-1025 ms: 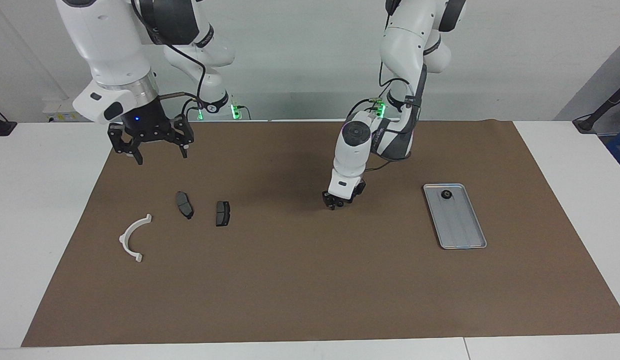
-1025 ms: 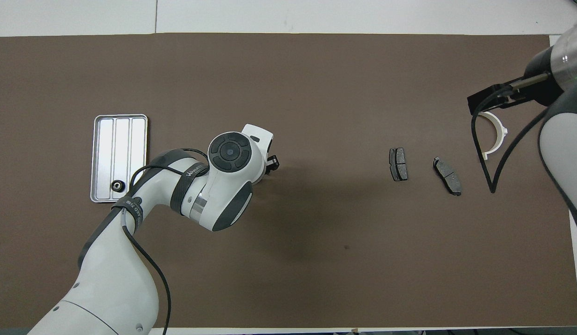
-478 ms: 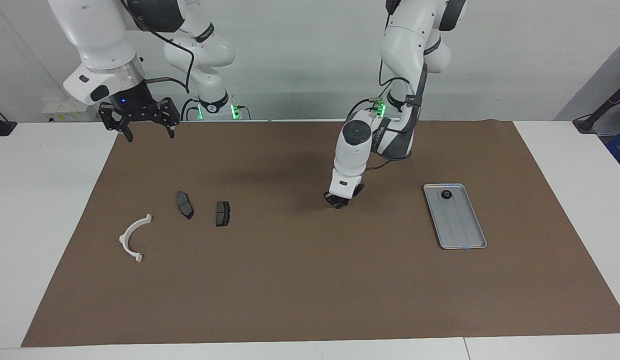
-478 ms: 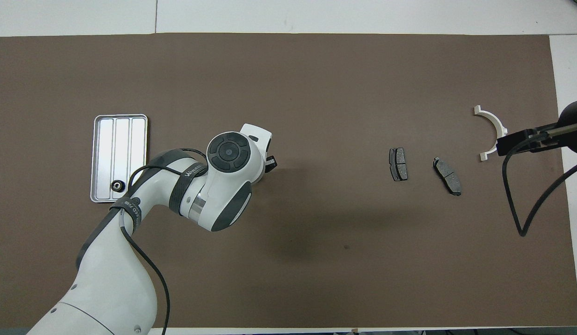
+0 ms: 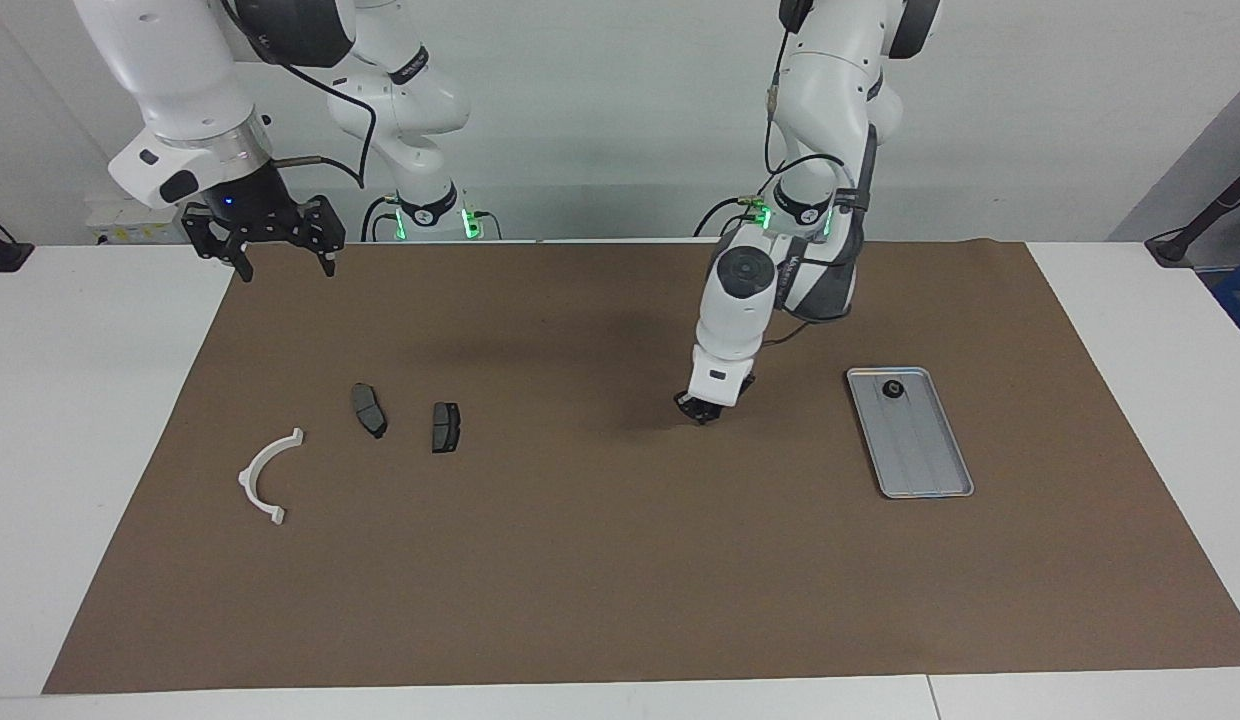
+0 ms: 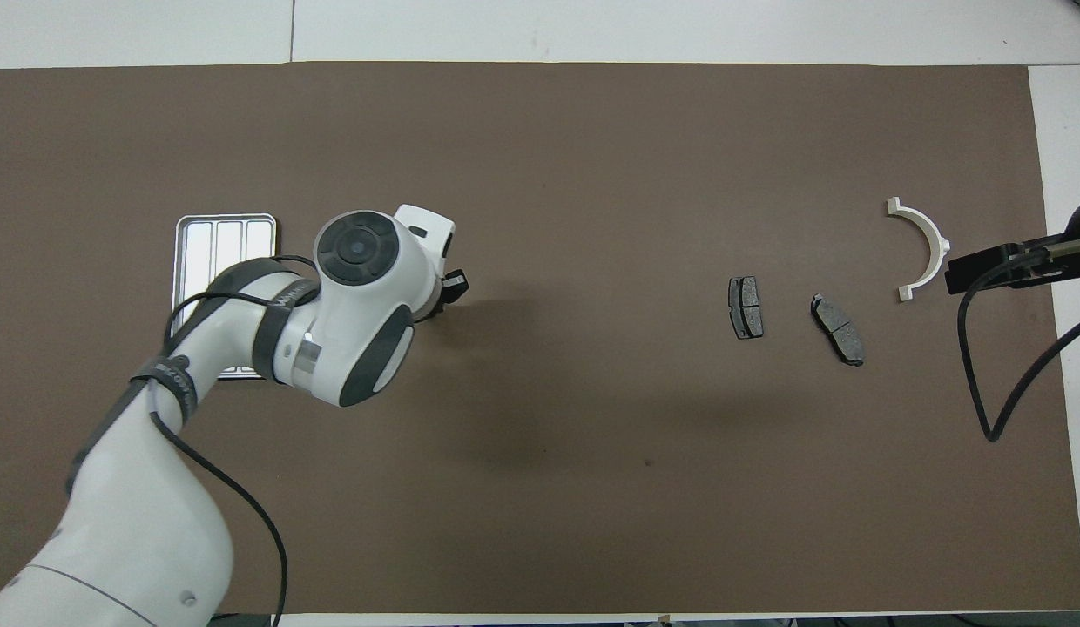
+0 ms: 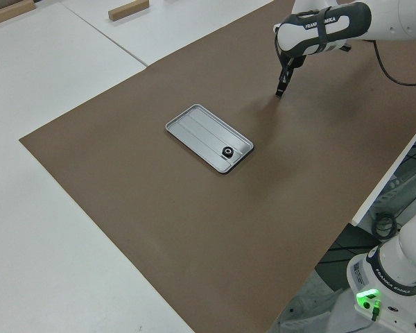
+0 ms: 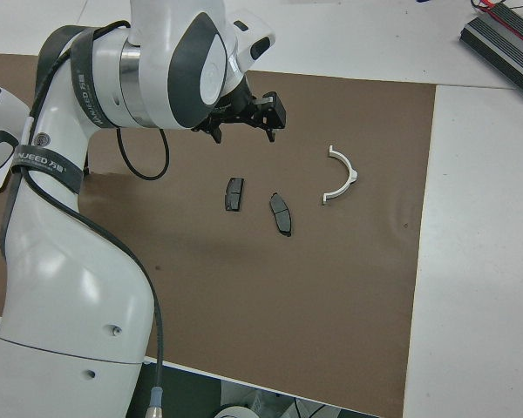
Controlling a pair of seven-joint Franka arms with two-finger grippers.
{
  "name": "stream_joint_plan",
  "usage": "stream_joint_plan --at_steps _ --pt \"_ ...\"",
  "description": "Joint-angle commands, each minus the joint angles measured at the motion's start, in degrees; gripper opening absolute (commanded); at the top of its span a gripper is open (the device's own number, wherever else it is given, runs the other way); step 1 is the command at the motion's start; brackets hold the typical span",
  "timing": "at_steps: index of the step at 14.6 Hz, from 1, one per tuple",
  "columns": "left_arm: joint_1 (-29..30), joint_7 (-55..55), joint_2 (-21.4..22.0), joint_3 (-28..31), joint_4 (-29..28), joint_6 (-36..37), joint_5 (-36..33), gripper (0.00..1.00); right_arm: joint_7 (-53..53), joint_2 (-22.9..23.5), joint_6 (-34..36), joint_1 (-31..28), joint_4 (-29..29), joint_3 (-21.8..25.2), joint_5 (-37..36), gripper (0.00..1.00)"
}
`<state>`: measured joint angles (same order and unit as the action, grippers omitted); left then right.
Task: Pick bearing gear from pile to tray
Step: 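Carry the bearing to the silver tray and lower it with the left gripper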
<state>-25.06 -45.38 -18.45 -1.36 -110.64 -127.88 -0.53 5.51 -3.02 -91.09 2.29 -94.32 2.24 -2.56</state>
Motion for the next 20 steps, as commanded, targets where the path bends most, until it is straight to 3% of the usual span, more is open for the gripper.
stream_joint_plan --at_steps 1,5,8,13,20 --pt "9.48 13.95 5.7 -0.49 -1.69 5.62 -0.09 0.02 0.82 -1.47 -0.93 -0.36 -1.04 0.05 1.77 1.0" --pt "20.47 33.3 5.62 -0.49 -1.95 4.49 -0.09 0.02 0.73 -1.9 2.58 -0.53 -0.6 -0.04 1.77 1.0" --pt "25.23 40.18 4.4 -0.4 -2.3 0.64 -0.09 0.01 0.73 -1.91 3.73 -0.53 -0.51 -0.04 1.77 1.0" --pt "26.12 40.46 1.05 -0.4 -2.92 -6.06 -0.09 0.0 -3.83 -1.91 2.68 -0.09 -0.51 -0.04 1.77 1.0" --pt "26.47 40.54 -1.67 -0.4 -1.95 -7.82 -0.09 0.0 -6.04 -1.99 -1.28 -0.09 -1.48 -0.13 1.85 1.0"
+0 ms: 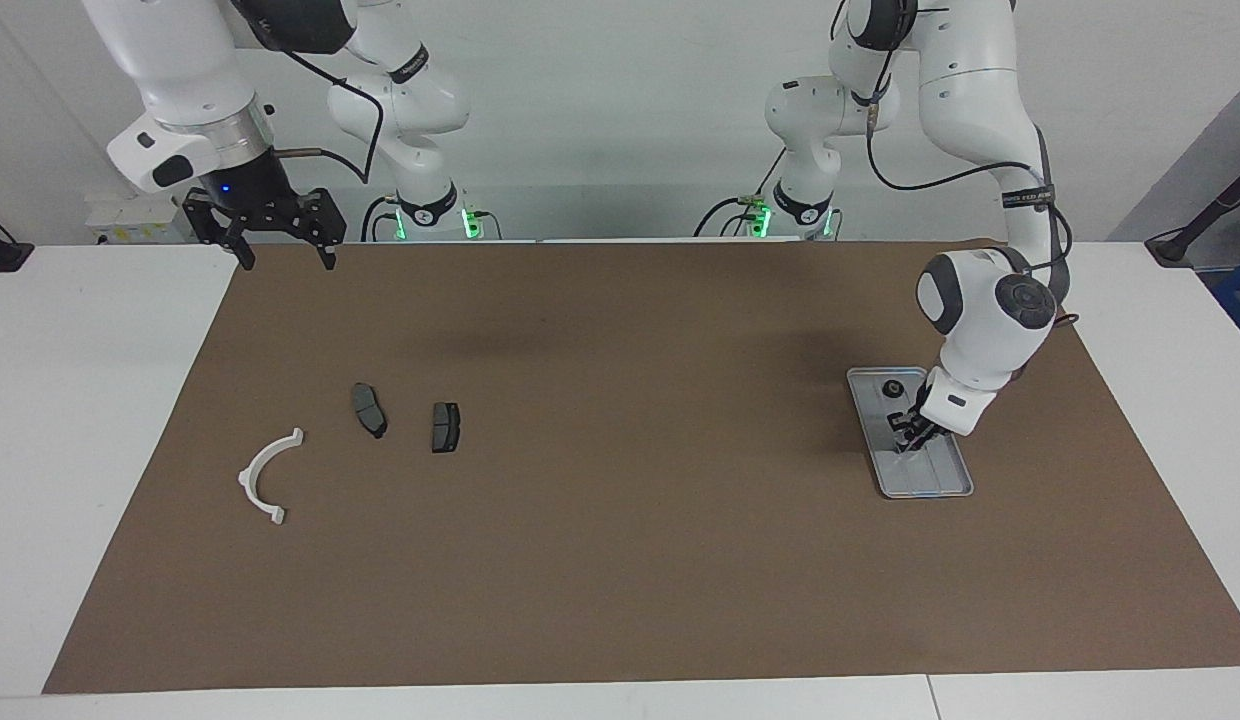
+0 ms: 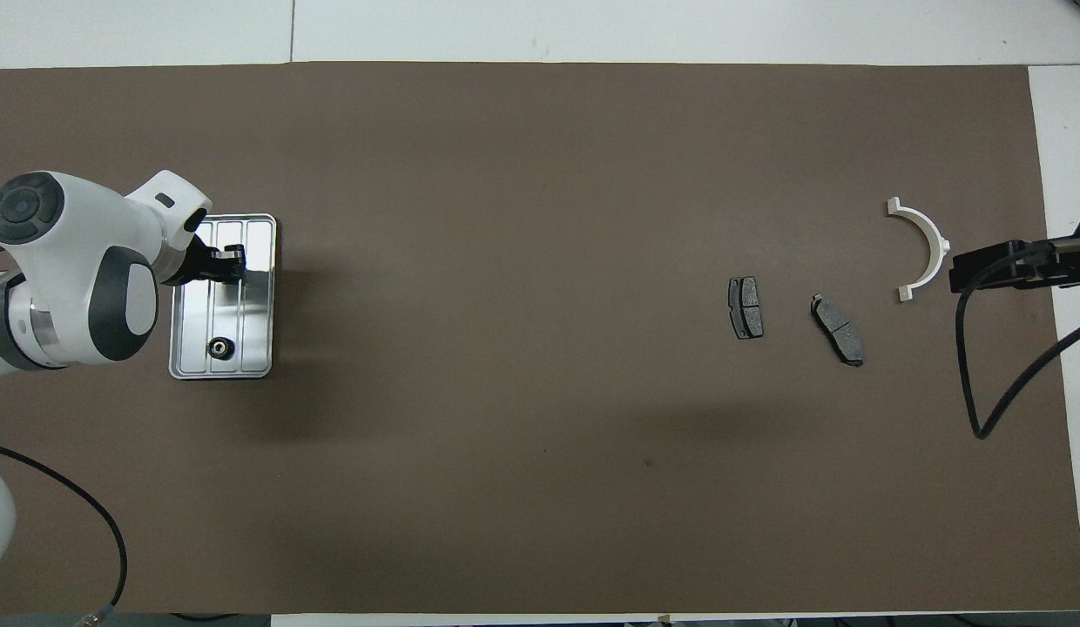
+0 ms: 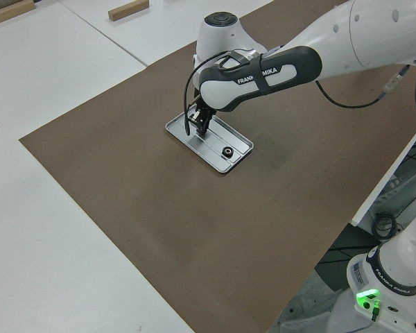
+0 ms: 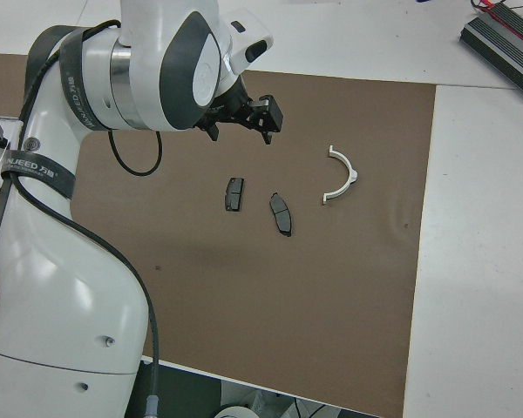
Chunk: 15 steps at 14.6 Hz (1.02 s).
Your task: Pick bearing gear from pile to tray
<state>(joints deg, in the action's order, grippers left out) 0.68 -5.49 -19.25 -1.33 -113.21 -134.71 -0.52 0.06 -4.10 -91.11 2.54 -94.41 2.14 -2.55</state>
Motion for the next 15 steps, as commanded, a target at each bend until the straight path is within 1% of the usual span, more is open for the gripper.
stream_joint_plan --at_steps 1,4,5,6,7,9,10,13,15 --pt "0.73 0.74 -0.88 -0.42 0.71 -0.9 -0.18 0.0 -0.42 -0.91 -1.18 -0.34 -1.39 -0.11 1.85 1.0" --pt "0.82 1.0 -1.06 -0.34 0.62 -0.82 -0.18 0.0 -0.41 -1.26 -1.18 0.01 -1.3 -0.11 1.85 1.0" --pt "0.82 1.0 -1.06 -0.34 0.62 -0.82 -0.18 0.1 -0.33 -1.26 -1.18 0.18 -1.3 -0.11 1.76 1.0" --pt "0.9 1.09 -1.06 -0.34 0.62 -0.55 -0.09 0.61 -0.41 -1.26 -1.09 0.18 -1.3 -0.2 1.85 1.0" --pt "1.69 1.96 -0.88 -0.34 0.8 0.32 -0.18 1.0 -0.41 -1.26 -1.09 0.27 -1.3 -0.2 1.85 1.0" --pt "2.48 2.76 -0.09 -0.42 2.63 3.82 -0.09 1.0 -0.41 -1.26 -1.09 0.27 -1.21 -0.38 1.76 1.0" --pt "2.4 2.67 1.74 -0.42 3.95 8.19 -0.09 1.0 -0.41 -1.26 -1.18 0.27 -1.13 -0.38 1.85 1.0" --pt "2.31 2.5 9.12 -0.42 7.12 21.38 0.0 1.0 -0.5 -1.26 -1.09 0.27 -1.21 -0.38 1.85 1.0" --pt "1.87 2.41 12.73 -0.42 10.19 31.04 0.0 1.0 -0.5 -1.26 -1.09 0.27 -1.21 -0.38 1.85 1.0"
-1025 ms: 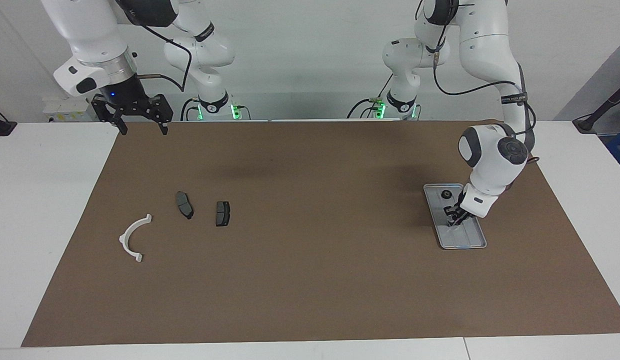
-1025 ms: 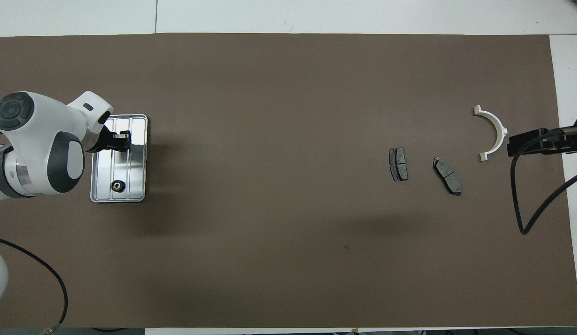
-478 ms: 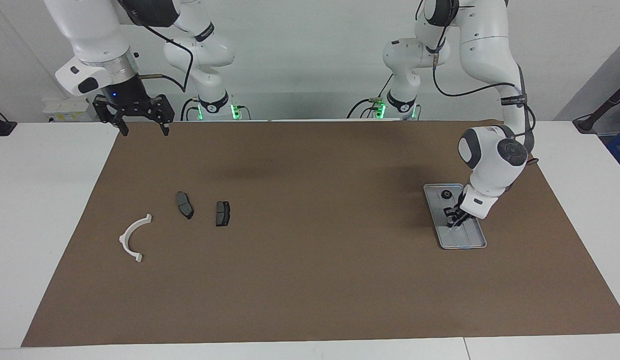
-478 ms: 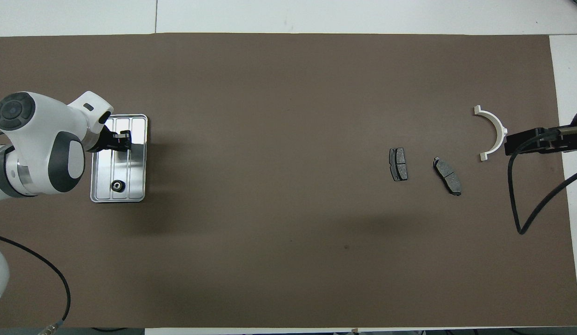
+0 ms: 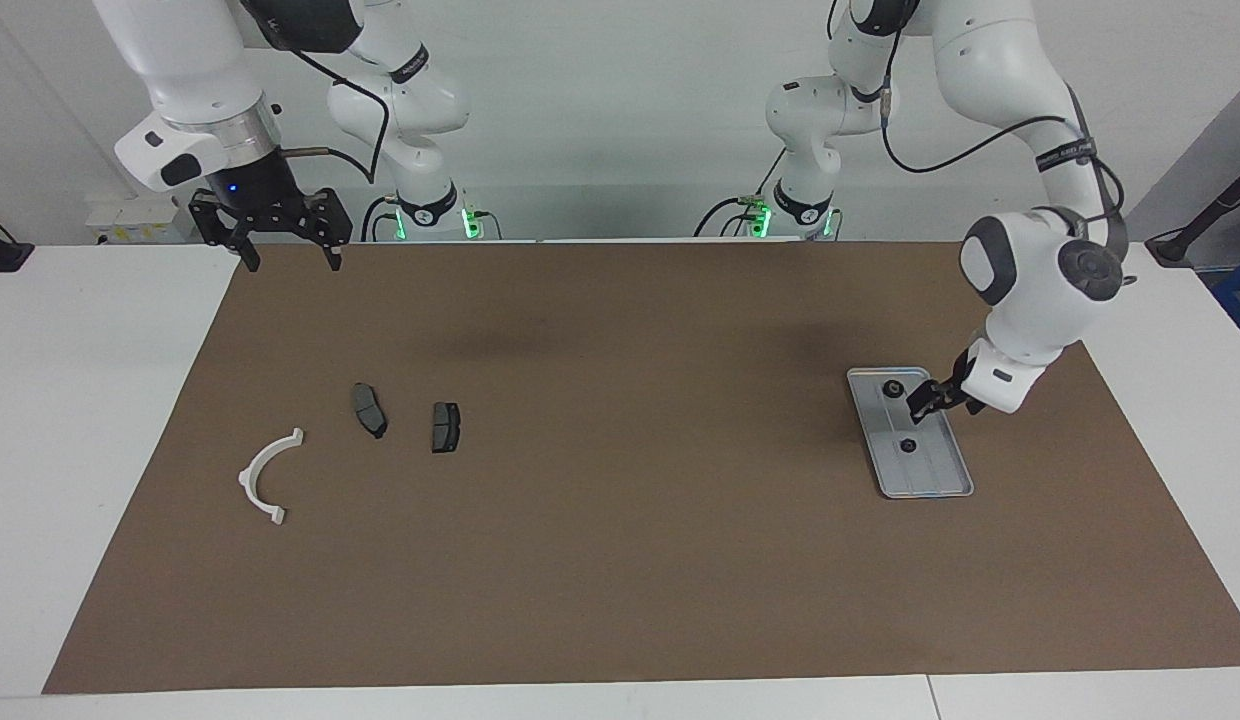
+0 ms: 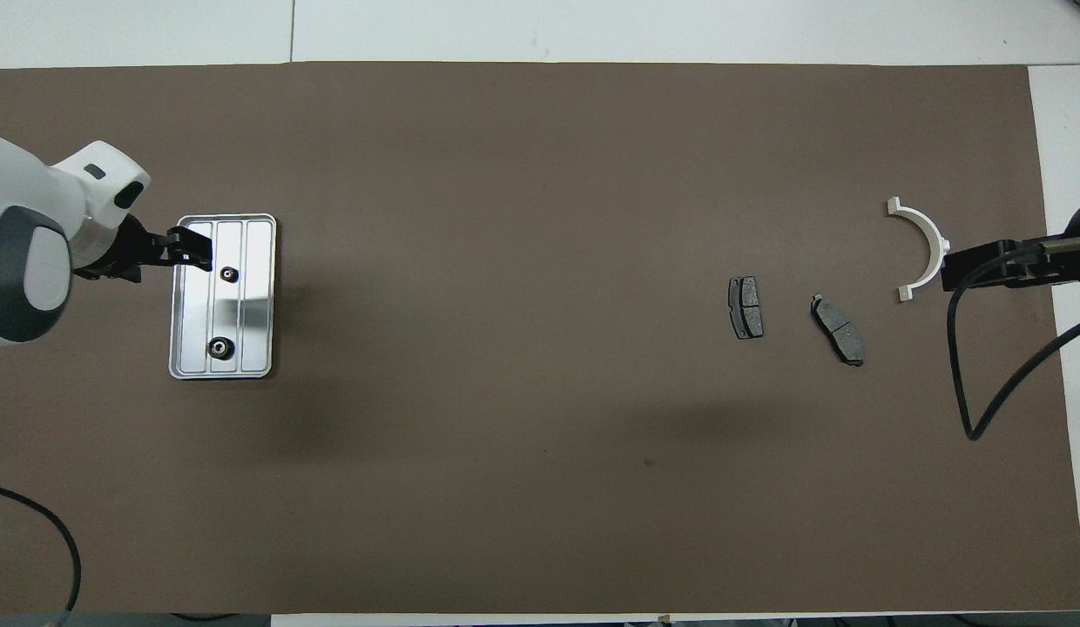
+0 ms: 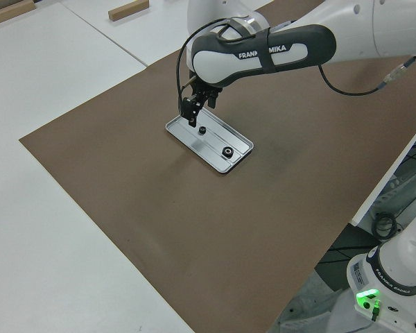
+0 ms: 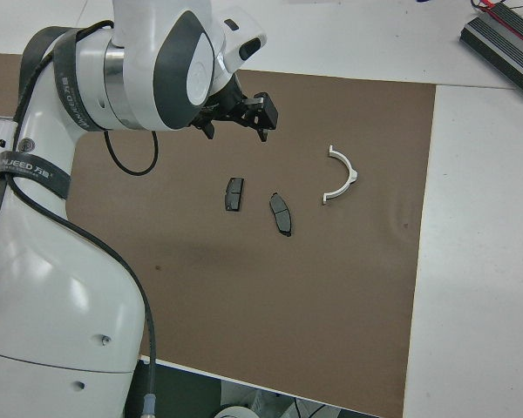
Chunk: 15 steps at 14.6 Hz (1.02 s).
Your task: Pick bearing gear from pile to tray
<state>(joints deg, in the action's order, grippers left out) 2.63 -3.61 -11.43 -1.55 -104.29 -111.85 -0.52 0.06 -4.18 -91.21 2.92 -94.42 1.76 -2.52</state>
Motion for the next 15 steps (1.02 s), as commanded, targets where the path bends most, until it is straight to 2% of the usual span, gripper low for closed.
stream_joint_plan --at_steps 1,5,8,12,15 --pt "-0.25 0.62 6.41 -0.29 2.33 12.4 -0.01 1.0 -0.5 -1.18 -0.9 -0.1 -1.2 0.0 1.82 1.0" --pt "-1.13 0.44 13.18 -0.65 2.07 19.9 -0.01 1.0 -0.5 -1.18 -0.99 -0.19 -1.2 0.09 1.82 1.0" --pt "-0.96 0.79 13.54 -0.3 2.43 20.62 0.35 1.0 -0.59 -1.18 -0.99 -0.19 -1.2 0.0 1.82 1.0" --pt "-0.96 0.7 13.45 -0.73 2.51 18.08 0.43 1.0 -0.5 -1.18 -1.08 -0.19 -1.2 0.09 1.82 1.0" --pt "-0.87 1.14 13.01 -0.82 5.06 17.81 0.61 1.0 -0.5 -1.18 -1.43 -0.19 -1.2 0.09 1.82 1.0"
